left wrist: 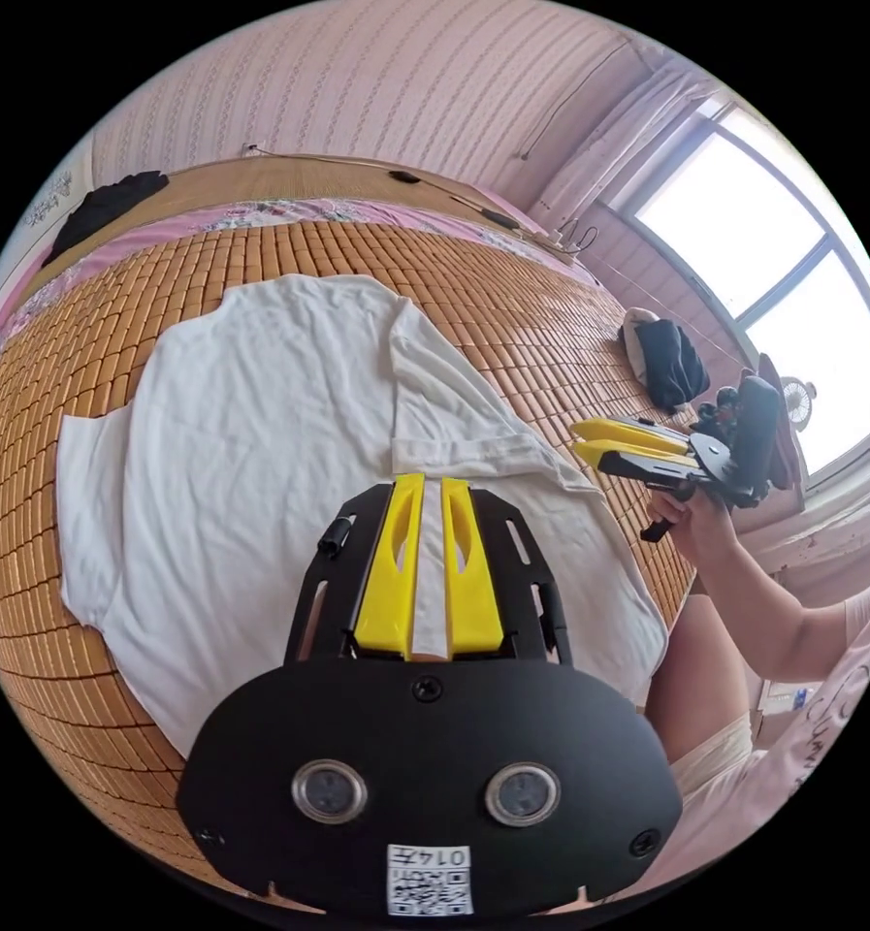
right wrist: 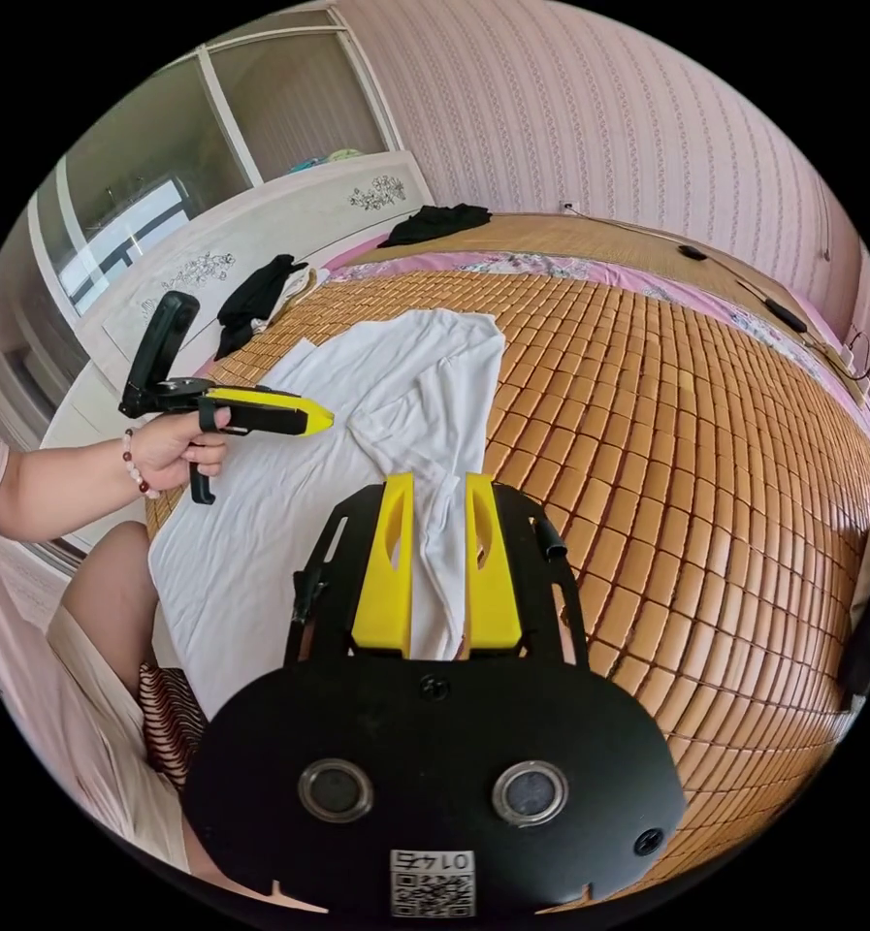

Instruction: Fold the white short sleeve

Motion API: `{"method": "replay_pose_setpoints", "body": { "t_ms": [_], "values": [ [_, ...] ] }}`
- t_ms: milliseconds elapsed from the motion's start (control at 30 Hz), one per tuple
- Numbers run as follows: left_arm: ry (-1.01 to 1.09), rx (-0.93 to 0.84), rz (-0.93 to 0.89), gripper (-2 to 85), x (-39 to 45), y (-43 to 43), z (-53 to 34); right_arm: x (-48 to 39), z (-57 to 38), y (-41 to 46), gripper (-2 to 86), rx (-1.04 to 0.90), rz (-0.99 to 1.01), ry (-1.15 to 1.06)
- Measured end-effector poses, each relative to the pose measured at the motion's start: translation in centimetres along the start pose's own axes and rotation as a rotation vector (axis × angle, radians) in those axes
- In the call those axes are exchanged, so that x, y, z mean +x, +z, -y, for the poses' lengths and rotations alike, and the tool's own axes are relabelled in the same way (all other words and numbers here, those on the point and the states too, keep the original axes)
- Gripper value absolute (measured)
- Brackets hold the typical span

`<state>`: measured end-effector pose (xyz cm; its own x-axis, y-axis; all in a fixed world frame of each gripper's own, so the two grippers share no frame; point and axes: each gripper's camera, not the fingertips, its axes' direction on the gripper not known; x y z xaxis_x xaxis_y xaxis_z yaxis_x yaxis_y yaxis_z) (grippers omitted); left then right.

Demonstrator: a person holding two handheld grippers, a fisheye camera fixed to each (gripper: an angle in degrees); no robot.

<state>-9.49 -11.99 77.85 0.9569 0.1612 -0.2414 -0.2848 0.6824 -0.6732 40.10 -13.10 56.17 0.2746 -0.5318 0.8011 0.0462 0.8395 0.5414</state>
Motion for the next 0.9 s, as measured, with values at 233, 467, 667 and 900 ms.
{"method": "replay_pose_setpoints", "body": {
  "t_ms": [233,467,667,900],
  "values": [
    [0.054,-0.119,0.074,4.4,0.8,5.5,3.6,2.1,1.7,1.7,4.0,-0.069,0.047,0.036],
    [0.132,-0.058,0.042,-0.5,3.5,5.3,5.3,5.6,0.7,-2.6,1.2,0.052,0.048,0.173],
    [0.376,-0.04,0.111,-1.0,10.4,9.0,12.0,8.3,1.2,-5.7,0.8,0.087,-0.132,0.349],
    [0.52,-0.127,0.091,-1.0,17.4,16.8,19.7,12.5,0.3,-7.6,0.1,0.122,-0.216,0.508]
  ]
}}
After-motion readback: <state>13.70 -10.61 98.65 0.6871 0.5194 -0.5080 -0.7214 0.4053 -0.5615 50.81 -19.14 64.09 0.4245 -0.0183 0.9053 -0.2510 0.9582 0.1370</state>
